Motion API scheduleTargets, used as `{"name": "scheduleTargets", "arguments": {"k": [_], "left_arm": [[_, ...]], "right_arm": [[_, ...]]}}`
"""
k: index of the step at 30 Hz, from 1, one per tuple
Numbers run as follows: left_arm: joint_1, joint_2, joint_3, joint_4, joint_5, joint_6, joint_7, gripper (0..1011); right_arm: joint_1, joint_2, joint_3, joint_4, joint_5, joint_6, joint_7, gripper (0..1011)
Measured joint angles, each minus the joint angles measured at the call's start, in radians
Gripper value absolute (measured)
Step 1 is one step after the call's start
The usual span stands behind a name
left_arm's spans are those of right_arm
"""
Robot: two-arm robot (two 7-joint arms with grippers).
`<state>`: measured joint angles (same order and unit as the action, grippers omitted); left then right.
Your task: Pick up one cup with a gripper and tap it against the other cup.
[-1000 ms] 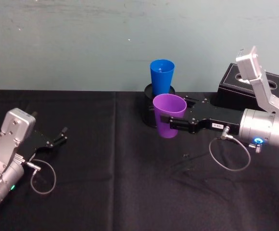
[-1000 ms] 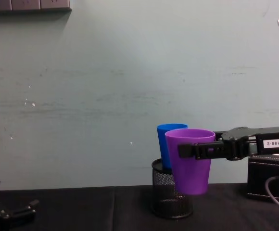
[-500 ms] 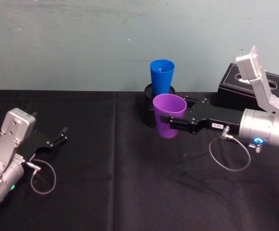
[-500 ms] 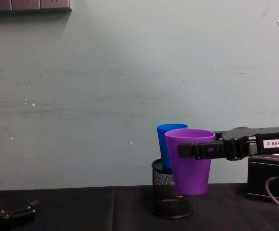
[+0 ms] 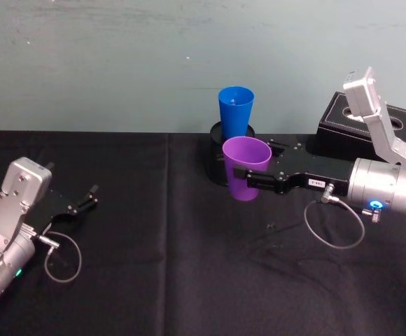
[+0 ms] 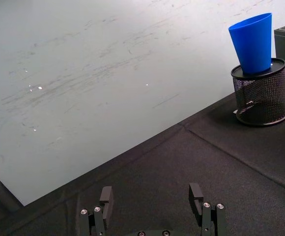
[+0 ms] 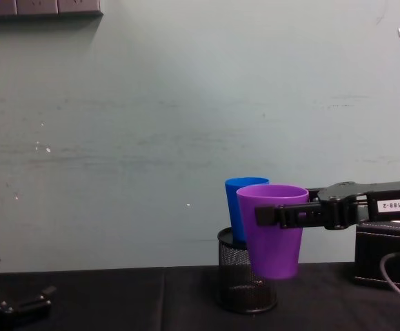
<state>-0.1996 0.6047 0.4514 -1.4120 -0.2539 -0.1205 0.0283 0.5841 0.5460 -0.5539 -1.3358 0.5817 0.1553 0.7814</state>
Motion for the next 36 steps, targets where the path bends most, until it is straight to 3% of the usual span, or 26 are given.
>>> {"name": "scheduleTargets", "arguments": {"k": [10,16,27,36], "left_arm": [[0.0,0.0,0.0,0.0,0.0,0.0,0.0,1011],[0.0,0.0,0.0,0.0,0.0,0.0,0.0,1011],[0.0,0.0,0.0,0.0,0.0,0.0,0.0,1011],[0.0,0.0,0.0,0.0,0.0,0.0,0.0,1011]], "right_arm": [[0.003,0.0,-0.004,0.003,0.001,-0.002,0.0,731],[0.038,-0.034,-0.03,0.076,-0.013,-0.033,-0.007,731],[0.155,-0.17,-0.047,0.347,-0.056,-0.119,-0.033,731],[0.207,-0.244,-0.025,0.484,-0.071,-0.175,-0.04,731]]}}
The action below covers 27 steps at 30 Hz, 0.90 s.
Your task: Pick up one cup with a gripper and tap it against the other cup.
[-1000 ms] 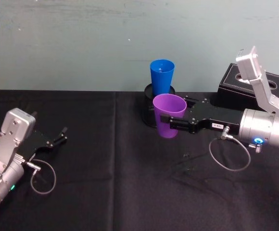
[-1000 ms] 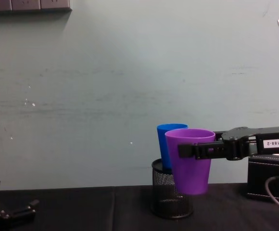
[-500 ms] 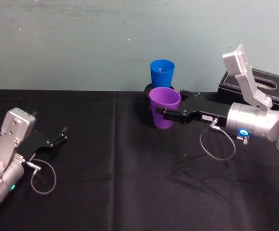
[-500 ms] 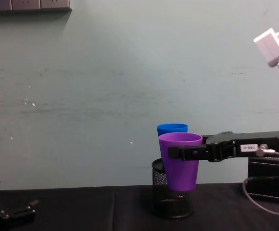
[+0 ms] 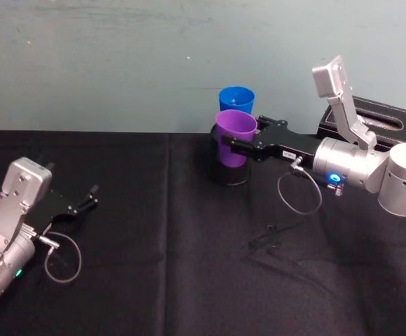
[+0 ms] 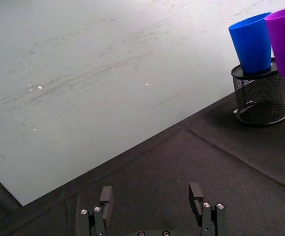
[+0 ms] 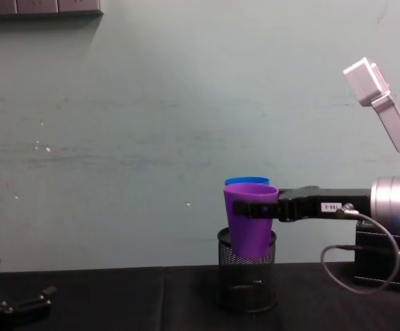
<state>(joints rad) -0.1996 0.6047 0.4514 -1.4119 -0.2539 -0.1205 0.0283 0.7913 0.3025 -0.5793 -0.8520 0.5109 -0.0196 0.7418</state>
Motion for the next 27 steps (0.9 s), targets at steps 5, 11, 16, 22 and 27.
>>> {"name": "scheduleTargets", "arguments": {"k": [5,11,16,22,27], "left_arm": [[0.0,0.0,0.0,0.0,0.0,0.0,0.0,1011],[0.0,0.0,0.0,0.0,0.0,0.0,0.0,1011],[0.0,0.0,0.0,0.0,0.0,0.0,0.0,1011],[0.0,0.0,0.0,0.0,0.0,0.0,0.0,1011],[0.0,0.0,0.0,0.0,0.0,0.0,0.0,1012]], "right_arm": [[0.024,-0.029,0.017,0.05,-0.008,-0.017,-0.008,731],[0.048,-0.05,0.028,0.1,-0.019,-0.027,-0.009,731],[0.072,-0.071,0.036,0.154,-0.032,-0.043,-0.004,731],[0.095,-0.09,0.047,0.204,-0.046,-0.06,0.005,731],[0.102,-0.097,0.056,0.217,-0.053,-0.063,0.011,731]]}}
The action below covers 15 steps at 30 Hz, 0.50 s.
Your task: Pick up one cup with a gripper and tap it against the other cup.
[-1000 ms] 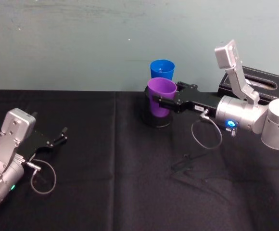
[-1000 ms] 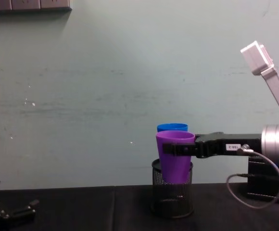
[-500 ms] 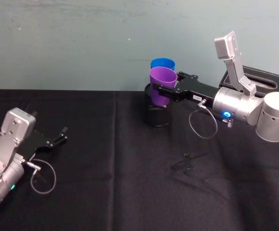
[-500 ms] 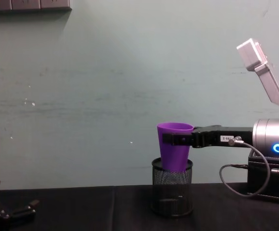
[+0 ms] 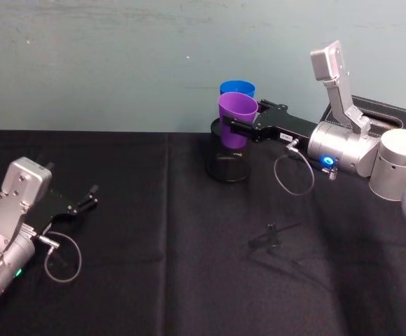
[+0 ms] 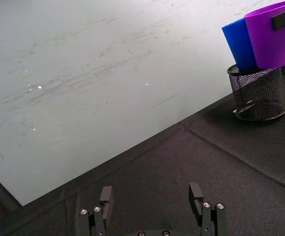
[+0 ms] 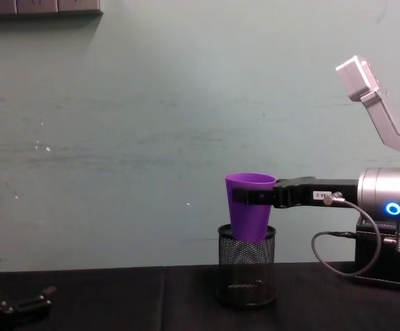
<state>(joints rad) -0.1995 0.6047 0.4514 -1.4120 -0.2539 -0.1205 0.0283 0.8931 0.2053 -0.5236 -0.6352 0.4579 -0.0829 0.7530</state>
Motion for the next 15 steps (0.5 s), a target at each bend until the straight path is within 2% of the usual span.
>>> {"name": "scheduleTargets", "arguments": {"k": [15], "left_arm": [[0.0,0.0,0.0,0.0,0.0,0.0,0.0,1011]], "right_arm": [[0.001,-0.001,0.003,-0.002,-0.003,0.002,0.009,731]]}}
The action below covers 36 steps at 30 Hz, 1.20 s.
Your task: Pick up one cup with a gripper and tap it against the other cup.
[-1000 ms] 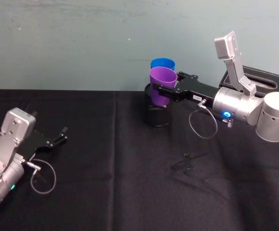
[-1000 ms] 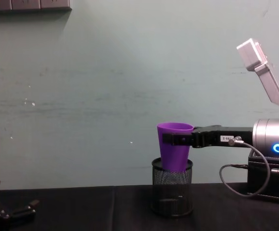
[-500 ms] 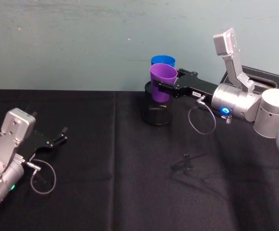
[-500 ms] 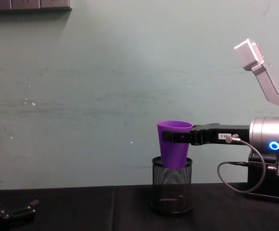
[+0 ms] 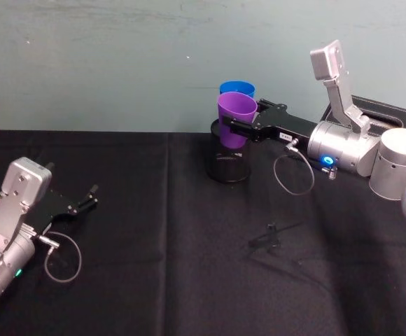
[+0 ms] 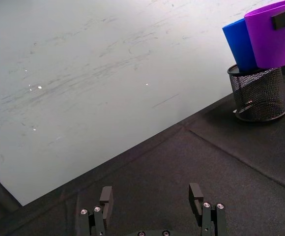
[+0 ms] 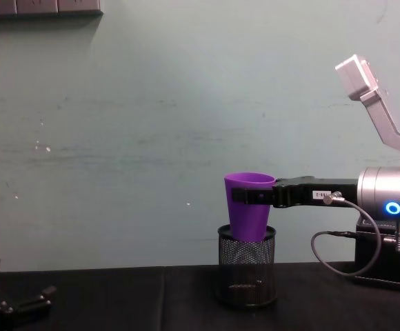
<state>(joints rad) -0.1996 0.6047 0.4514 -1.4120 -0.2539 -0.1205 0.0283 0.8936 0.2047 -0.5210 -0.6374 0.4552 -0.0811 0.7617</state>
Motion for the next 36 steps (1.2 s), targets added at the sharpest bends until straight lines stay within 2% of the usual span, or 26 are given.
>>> {"name": "scheduleTargets", "arguments": {"k": [36], "left_arm": [[0.0,0.0,0.0,0.0,0.0,0.0,0.0,1011]], "right_arm": [[-0.002,0.001,-0.002,-0.002,0.002,0.001,-0.004,731]]}}
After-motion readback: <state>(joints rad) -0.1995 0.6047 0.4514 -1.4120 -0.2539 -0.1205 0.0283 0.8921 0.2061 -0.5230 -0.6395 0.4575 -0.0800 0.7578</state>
